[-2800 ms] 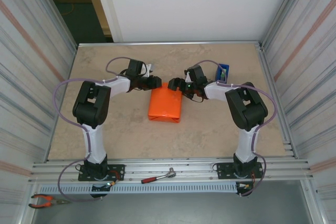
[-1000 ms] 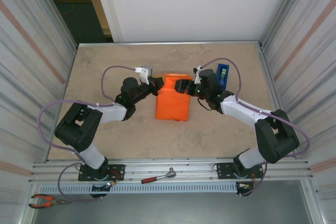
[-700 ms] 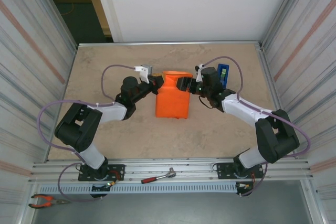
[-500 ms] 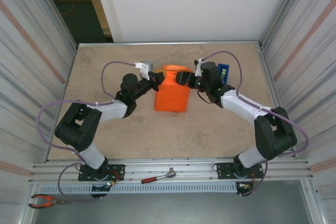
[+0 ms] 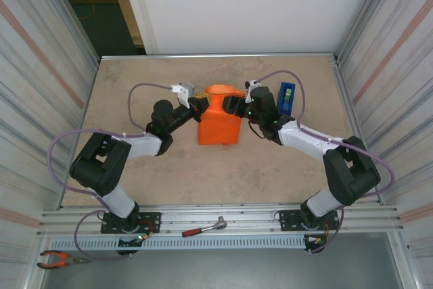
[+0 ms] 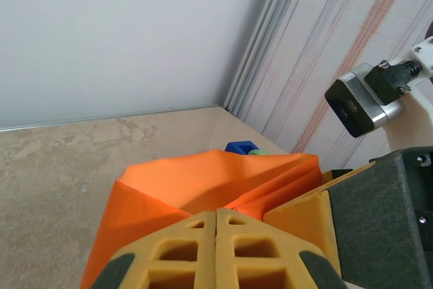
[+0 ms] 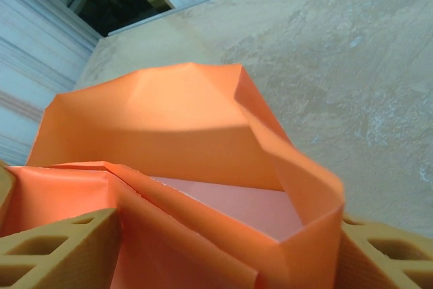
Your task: Wrap the gift box in paper
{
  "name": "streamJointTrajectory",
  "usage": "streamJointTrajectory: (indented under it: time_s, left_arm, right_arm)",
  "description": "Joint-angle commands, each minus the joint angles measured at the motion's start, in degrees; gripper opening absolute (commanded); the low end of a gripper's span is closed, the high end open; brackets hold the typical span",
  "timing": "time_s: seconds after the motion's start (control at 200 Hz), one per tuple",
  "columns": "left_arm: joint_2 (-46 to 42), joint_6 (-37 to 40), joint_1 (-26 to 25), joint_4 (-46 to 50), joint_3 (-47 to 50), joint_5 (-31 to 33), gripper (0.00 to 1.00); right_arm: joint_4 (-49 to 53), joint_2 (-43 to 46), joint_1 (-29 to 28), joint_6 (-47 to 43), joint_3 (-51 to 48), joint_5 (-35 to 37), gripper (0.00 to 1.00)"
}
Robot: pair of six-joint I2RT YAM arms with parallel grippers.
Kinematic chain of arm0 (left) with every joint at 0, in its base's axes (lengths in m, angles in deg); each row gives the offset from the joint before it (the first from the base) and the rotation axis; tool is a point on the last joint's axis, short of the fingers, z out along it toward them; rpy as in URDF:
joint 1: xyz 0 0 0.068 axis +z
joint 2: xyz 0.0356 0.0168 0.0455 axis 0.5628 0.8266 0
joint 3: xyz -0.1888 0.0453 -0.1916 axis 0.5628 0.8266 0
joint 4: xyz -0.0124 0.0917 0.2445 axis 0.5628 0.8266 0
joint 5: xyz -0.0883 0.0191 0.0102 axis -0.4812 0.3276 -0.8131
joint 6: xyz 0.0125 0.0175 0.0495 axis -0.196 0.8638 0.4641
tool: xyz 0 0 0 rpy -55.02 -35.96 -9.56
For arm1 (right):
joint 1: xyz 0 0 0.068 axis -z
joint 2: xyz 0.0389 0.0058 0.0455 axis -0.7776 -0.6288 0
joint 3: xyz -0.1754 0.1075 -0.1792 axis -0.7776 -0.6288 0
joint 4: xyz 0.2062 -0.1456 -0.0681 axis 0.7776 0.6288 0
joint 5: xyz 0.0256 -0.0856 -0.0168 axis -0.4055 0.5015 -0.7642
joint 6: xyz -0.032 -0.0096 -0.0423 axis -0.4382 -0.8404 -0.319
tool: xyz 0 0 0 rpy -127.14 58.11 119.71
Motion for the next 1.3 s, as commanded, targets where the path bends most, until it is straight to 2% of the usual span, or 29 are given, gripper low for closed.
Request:
streamJointTrajectory:
  time_s: [0.0,0.2,0.22,0.261,0.326,0.421,0.541,0.712,0.842,1.042,1.293]
  left_arm:
    - [-1.35,0.73,-1.09,-0.67,1.83,-3.77,0.00]
    - [-3.02,-1.19,-1.07,-1.77,4.60,-3.40,0.00]
    - [-3.27,-1.47,-1.10,-1.96,4.84,-3.16,0.02]
    - [-3.89,-2.21,-1.03,-2.14,5.53,-2.42,0.12]
    - [-5.36,-4.07,-0.60,-2.62,6.50,-1.30,0.39]
    - [-8.93,-8.21,1.11,-3.41,8.82,1.71,0.70]
    - [-14.46,-12.35,4.38,-1.99,11.29,4.25,0.86]
    - [-24.32,-9.32,4.98,11.81,12.14,8.19,0.91]
    - [-27.70,-5.95,2.20,18.05,12.59,10.15,0.91]
    - [-27.16,-0.46,-4.25,23.51,11.36,14.85,0.92]
    - [-21.85,3.79,-6.84,25.07,8.51,20.12,0.92]
  right_arm:
    - [3.42,0.84,-3.09,0.52,-2.64,1.52,0.71]
    - [3.75,3.14,-5.37,1.50,-5.04,4.92,0.69]
    - [3.82,3.34,-5.65,1.51,-5.22,5.17,0.69]
    - [4.09,3.67,-5.98,1.60,-5.49,5.55,0.69]
    - [4.58,4.28,-6.68,1.60,-5.79,6.00,0.69]
    - [5.09,4.89,-7.39,1.67,-6.04,6.47,0.69]
    - [5.63,5.20,-7.90,1.84,-6.26,6.55,0.69]
    - [6.43,5.80,-8.55,1.87,-6.99,7.07,0.70]
    - [6.39,5.99,-8.68,2.13,-7.71,7.02,0.70]
    - [6.30,6.52,-9.04,2.26,-8.23,6.89,0.71]
    - [6.57,8.23,-9.53,2.80,-7.59,5.96,0.73]
